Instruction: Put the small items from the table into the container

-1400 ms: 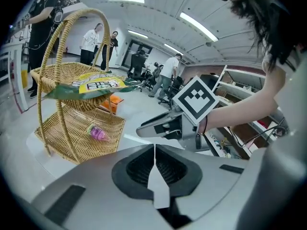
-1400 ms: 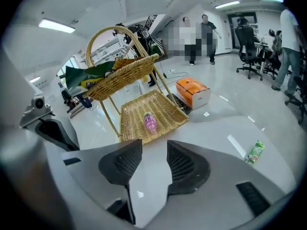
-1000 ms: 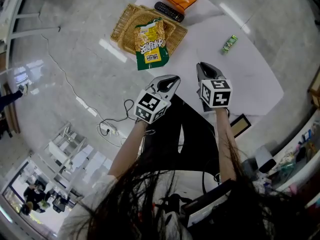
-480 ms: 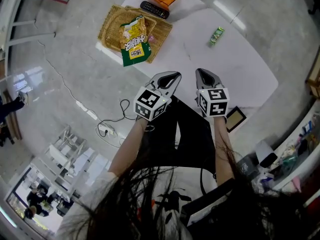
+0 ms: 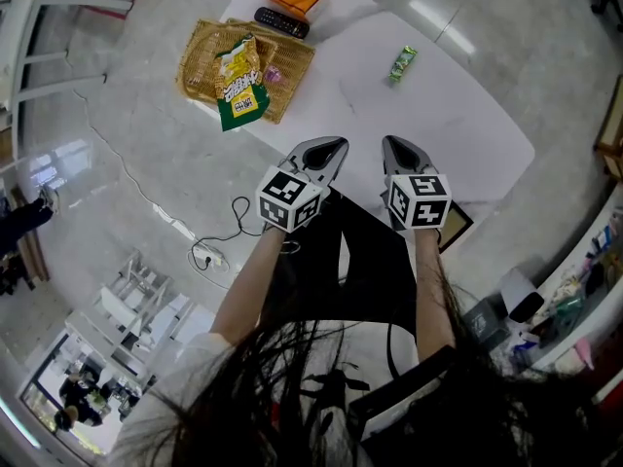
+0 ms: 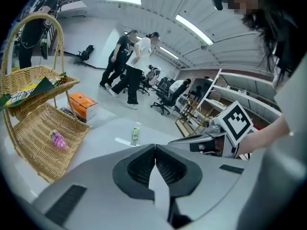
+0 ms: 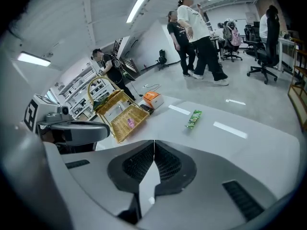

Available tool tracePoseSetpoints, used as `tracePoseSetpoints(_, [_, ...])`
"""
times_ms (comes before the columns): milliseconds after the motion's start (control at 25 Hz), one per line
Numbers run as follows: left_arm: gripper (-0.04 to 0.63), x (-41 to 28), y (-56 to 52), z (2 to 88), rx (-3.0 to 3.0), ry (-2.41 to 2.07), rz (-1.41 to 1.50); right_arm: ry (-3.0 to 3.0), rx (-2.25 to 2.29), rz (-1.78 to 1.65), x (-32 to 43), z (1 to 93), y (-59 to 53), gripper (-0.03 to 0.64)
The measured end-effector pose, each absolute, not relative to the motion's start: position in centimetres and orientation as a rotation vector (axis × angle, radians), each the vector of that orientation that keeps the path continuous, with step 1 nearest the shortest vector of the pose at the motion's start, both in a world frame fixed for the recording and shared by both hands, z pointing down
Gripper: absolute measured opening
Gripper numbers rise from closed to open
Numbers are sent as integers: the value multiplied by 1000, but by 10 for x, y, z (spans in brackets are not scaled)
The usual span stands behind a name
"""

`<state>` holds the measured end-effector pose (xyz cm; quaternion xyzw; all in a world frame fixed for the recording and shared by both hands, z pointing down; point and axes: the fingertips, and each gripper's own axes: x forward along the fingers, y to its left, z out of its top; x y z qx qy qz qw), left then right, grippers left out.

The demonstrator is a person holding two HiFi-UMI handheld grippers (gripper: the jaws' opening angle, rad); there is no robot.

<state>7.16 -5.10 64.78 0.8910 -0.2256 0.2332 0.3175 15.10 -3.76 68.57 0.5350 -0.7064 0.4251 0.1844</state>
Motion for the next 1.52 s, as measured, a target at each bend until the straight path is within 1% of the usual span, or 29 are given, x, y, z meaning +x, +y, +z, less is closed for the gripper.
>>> tracePoseSetpoints(560, [6,90,-50,655,2350,-550,636,-1968,1546,1196,173,700,-45,18])
tracePoseSetpoints(960, [6,92,-68,663,2335,-551,649,-1868,1505,1102,202,751,-86,22])
tracePoseSetpoints(1000, [6,91,-70,664,2333,-552,652,-1869,1499,1097,205,756,-95,34])
tracePoseSetpoints(1080, [6,89,-71,667,2327,-550,659,-1876,1471,1087,207,765,-112,105])
tracePoseSetpoints(1120, [6,88,-72,669,2322,-549,662,-1877,1453,1077,208,771,-120,122])
tracePoseSetpoints(1320, [6,77,-74,681,2303,-544,690,-1827,1343,954,214,804,-149,132])
tracePoseSetpoints(1520, [6,70,-74,686,2282,-553,691,-1766,1155,761,213,833,-150,132])
